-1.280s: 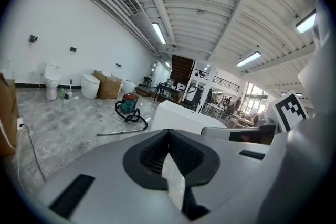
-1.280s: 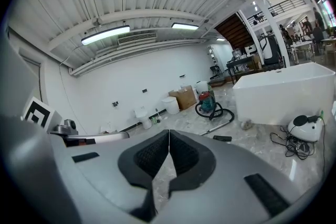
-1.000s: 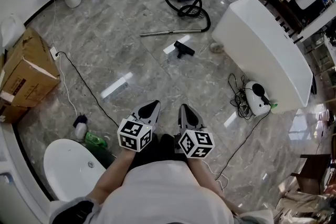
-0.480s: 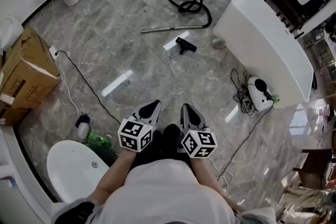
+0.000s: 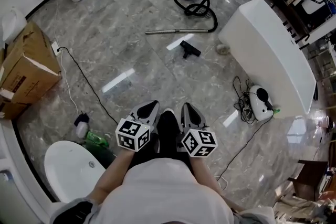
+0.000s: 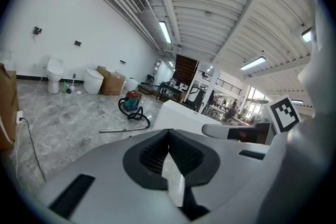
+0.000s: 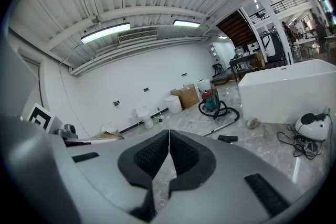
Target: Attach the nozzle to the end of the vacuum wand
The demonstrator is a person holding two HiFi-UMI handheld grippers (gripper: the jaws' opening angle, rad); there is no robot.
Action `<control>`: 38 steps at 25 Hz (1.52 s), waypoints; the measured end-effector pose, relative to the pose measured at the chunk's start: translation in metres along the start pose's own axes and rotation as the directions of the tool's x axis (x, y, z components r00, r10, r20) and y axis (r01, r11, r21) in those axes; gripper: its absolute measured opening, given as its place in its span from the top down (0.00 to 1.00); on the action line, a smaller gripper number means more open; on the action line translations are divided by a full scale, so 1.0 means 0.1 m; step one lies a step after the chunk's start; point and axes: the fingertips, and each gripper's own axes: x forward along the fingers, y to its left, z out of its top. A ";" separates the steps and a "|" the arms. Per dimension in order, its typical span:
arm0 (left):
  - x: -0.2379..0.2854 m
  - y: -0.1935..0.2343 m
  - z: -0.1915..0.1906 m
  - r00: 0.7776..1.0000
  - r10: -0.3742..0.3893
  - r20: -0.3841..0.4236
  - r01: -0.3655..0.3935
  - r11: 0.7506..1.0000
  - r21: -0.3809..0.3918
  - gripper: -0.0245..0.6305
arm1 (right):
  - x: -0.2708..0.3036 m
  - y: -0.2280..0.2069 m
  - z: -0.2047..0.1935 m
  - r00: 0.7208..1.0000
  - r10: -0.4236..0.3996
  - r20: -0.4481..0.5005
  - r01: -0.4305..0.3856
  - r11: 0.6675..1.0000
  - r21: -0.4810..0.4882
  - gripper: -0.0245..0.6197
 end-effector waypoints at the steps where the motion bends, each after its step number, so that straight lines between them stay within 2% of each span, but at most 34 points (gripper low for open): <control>1: 0.05 0.05 0.04 1.000 0.005 0.000 -0.005 1.000 -0.002 0.95 | 0.08 -0.01 0.04 1.000 0.007 -0.001 -0.007 1.000 0.000 0.94; 11: 0.82 0.32 0.50 1.000 0.006 0.000 -0.006 1.000 0.008 0.95 | 0.83 -0.42 0.60 0.999 0.034 0.007 -0.034 0.999 0.001 0.94; 17: 1.15 0.46 0.73 0.999 0.036 0.014 -0.036 0.999 0.005 0.95 | 1.20 -0.57 0.86 0.998 0.070 0.001 -0.070 0.998 -0.004 0.94; 26: 1.56 0.53 0.75 0.998 0.070 -0.004 -0.070 0.997 -0.033 0.95 | 1.45 -0.80 0.90 0.992 0.117 -0.052 -0.117 0.993 -0.014 0.94; 33: 1.89 0.50 0.82 0.996 0.086 0.016 -0.086 0.996 -0.018 0.95 | 1.62 -1.18 1.11 0.993 0.116 -0.026 -0.116 0.993 -0.005 0.94; 38: 1.91 0.53 0.87 0.991 0.125 0.036 -0.124 0.992 -0.030 0.95 | 1.67 -1.18 1.17 0.986 0.165 -0.023 -0.165 0.986 -0.013 0.94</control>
